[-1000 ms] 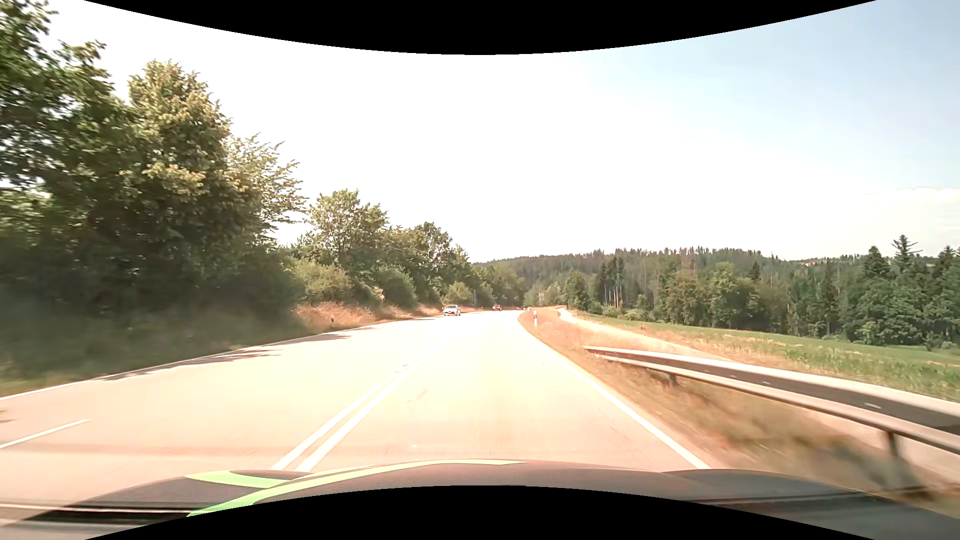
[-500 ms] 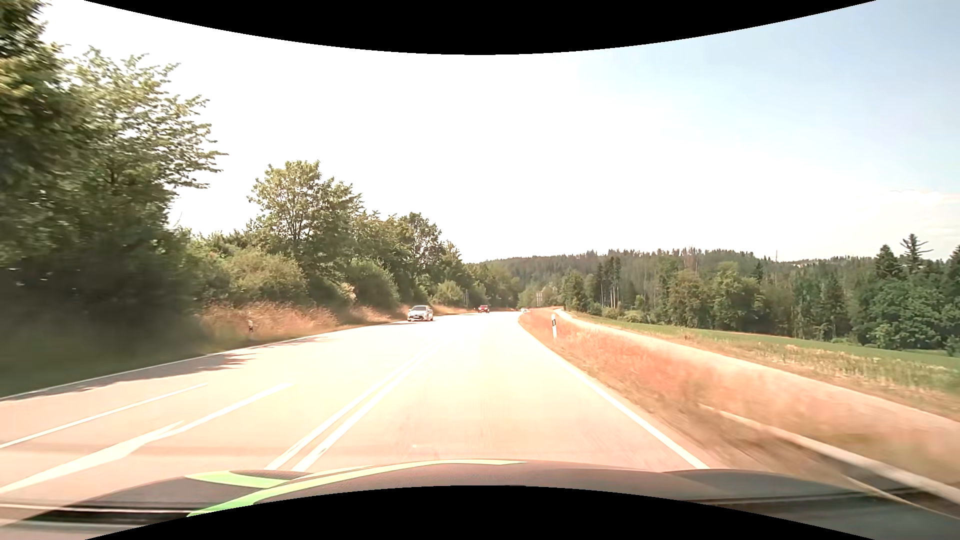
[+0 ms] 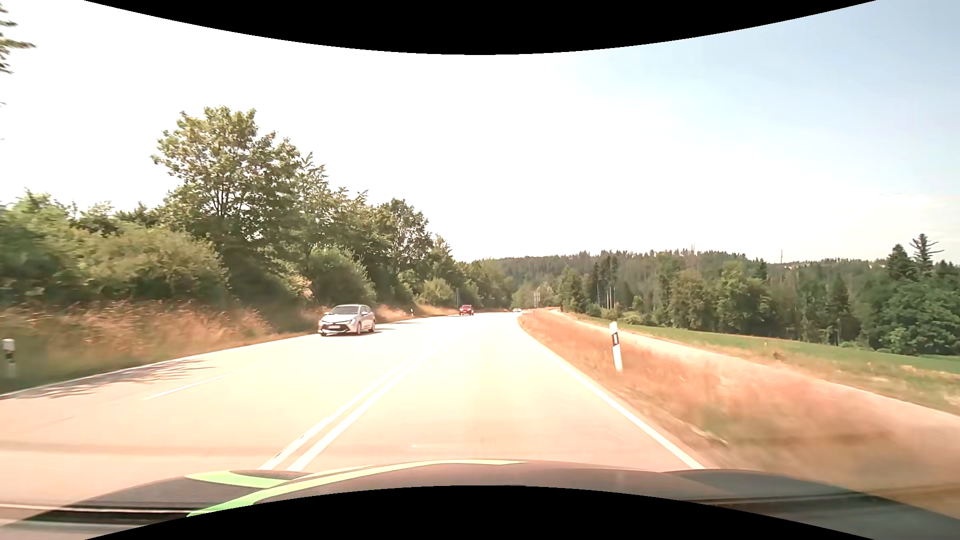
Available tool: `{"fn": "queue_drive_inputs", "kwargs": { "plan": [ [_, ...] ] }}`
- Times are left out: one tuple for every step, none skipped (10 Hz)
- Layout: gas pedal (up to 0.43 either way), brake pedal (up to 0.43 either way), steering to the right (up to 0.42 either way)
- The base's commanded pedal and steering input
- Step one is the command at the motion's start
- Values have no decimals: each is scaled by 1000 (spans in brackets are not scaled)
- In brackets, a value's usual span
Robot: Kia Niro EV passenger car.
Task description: Follow the waypoints while adhering to traffic rules and regulations
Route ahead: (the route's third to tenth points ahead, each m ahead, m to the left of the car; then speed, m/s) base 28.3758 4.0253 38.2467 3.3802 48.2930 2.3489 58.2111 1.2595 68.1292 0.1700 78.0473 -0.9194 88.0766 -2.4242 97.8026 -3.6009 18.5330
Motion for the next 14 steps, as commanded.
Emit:
{"fn": "queue_drive_inputs", "kwargs": {
  "plan": [
    [47,0,8],
    [47,0,8],
    [47,0,8],
    [47,0,8],
    [47,0,8],
    [39,0,8],
    [39,0,8],
    [28,0,8],
    [28,0,8],
    [20,0,8],
    [20,0,8],
    [8,0,8],
    [0,0,8],
    [0,0,7]
  ]
}}
